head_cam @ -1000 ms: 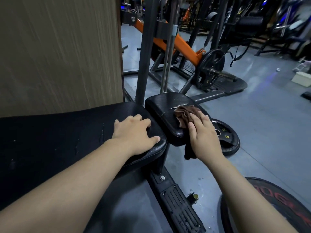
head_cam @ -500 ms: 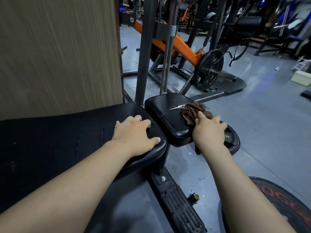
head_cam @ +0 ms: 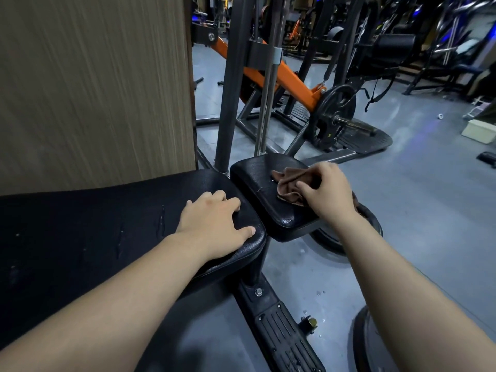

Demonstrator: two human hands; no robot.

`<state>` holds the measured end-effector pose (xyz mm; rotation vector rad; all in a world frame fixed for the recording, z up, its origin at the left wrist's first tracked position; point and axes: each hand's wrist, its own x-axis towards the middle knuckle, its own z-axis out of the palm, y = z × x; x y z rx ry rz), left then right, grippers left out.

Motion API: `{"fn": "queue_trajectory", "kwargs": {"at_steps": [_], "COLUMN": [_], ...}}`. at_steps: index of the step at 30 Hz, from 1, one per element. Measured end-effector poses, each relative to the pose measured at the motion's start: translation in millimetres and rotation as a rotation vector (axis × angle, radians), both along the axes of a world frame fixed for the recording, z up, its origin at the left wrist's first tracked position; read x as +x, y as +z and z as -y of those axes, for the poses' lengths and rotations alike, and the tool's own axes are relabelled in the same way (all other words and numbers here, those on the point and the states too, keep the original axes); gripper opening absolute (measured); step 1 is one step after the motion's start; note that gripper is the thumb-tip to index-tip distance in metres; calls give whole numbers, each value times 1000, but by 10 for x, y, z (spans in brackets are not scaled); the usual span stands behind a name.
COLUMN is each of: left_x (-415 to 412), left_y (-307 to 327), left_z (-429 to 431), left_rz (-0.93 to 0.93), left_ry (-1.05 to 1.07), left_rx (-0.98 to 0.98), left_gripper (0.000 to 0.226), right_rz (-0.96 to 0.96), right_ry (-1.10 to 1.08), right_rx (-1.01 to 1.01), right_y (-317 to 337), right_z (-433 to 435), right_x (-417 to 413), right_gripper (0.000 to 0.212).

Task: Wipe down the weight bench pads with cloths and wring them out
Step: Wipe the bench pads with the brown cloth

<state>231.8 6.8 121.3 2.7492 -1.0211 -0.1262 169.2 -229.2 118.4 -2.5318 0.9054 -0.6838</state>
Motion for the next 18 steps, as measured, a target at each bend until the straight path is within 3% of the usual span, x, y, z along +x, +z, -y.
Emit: {"fn": "queue_trajectory", "kwargs": {"at_steps": [2,4,9,14,18], "left_x": [-3,-1,1,6,10], "left_y": [4,12,-2,-17,-19], "left_z": [1,1,6,7,14], "left_rz": [2,3,10,12,21], "left_ry": [-3,-3,-3,-6,-13], "left_rx": [0,0,1,-8,-13], "left_gripper": [60,60,59,60,60], "right_rz": [-81,-202,-296,-368,-364], "right_ry": [-157,-297,-280,-75,73], "right_rx": [10,65,161,232,279], "right_y": [-31,-77,-141,7,63], "right_z": [-12,-27,74,469,719], "right_x": [-11,-23,132,281,502], "right_gripper": [72,82,103,105,84]}}
